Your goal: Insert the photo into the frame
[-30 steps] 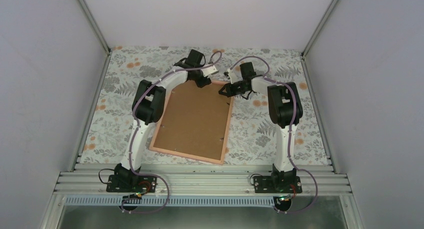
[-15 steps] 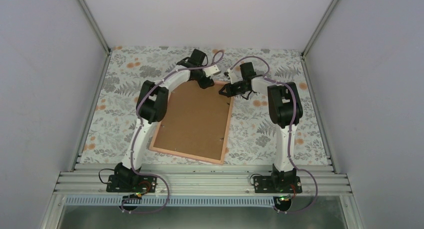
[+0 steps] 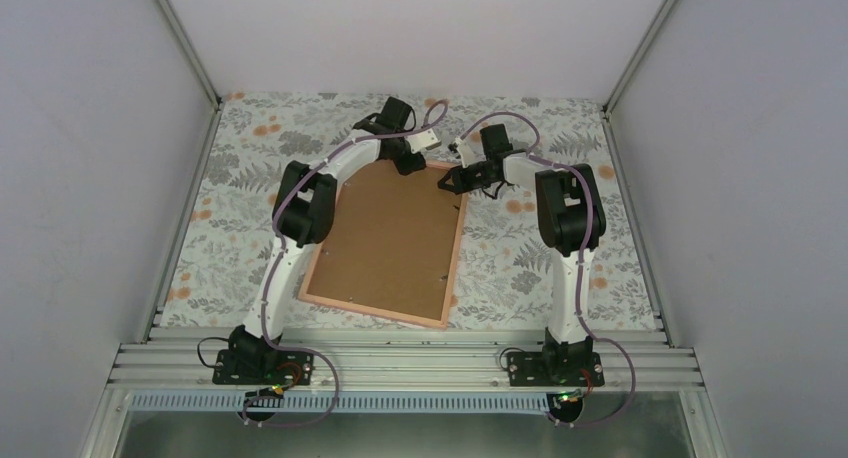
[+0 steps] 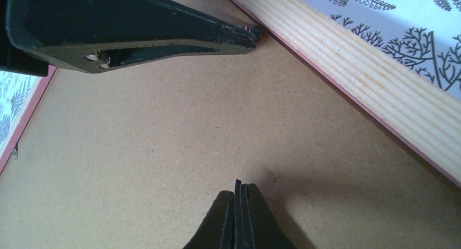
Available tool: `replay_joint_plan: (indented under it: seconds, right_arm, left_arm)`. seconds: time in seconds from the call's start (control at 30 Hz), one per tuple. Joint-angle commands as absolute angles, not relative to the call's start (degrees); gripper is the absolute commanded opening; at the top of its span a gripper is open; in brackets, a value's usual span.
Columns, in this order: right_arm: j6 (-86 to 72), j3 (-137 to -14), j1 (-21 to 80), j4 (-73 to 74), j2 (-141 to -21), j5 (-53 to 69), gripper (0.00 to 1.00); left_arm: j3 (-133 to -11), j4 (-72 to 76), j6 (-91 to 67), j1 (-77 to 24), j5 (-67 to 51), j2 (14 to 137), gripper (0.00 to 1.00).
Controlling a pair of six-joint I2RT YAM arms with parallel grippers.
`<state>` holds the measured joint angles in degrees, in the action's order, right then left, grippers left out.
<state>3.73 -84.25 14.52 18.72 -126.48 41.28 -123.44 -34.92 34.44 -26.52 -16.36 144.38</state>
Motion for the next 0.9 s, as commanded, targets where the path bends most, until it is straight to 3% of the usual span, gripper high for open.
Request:
replay_joint_plan:
  seconds: [0.0, 0.23, 0.43, 0.73, 0.87]
  right_arm:
    - [4.6, -82.1, 14.1, 24.3, -128.1, 36.5, 0.04]
    - [4.7, -82.0, 14.0, 24.3, -128.1, 36.5, 0.04]
    - [4.6, -82.0, 14.0, 24.2, -128.1, 36.6, 0.04]
    - [5.1, -85.6, 14.1, 25.5, -125.3, 41.8, 0.05]
    - [5.8, -89.9, 14.0, 27.4, -120.4, 43.2, 0.17]
  left_arm:
    - [-123.7, -36.3, 35.7, -25.9, -13.3, 146.7, 0.44]
    - [-124.3, -36.2, 35.5, -26.0, -13.1, 146.5, 0.34]
    - [-124.4, -36.3, 35.5, -25.9, -13.0, 146.4, 0.34]
    - [-124.4, -36.7, 32.8, -26.1, -20.0, 138.8, 0.55]
    - [-117.5, -36.2, 35.2, -26.0, -21.1, 129.6, 0.58]
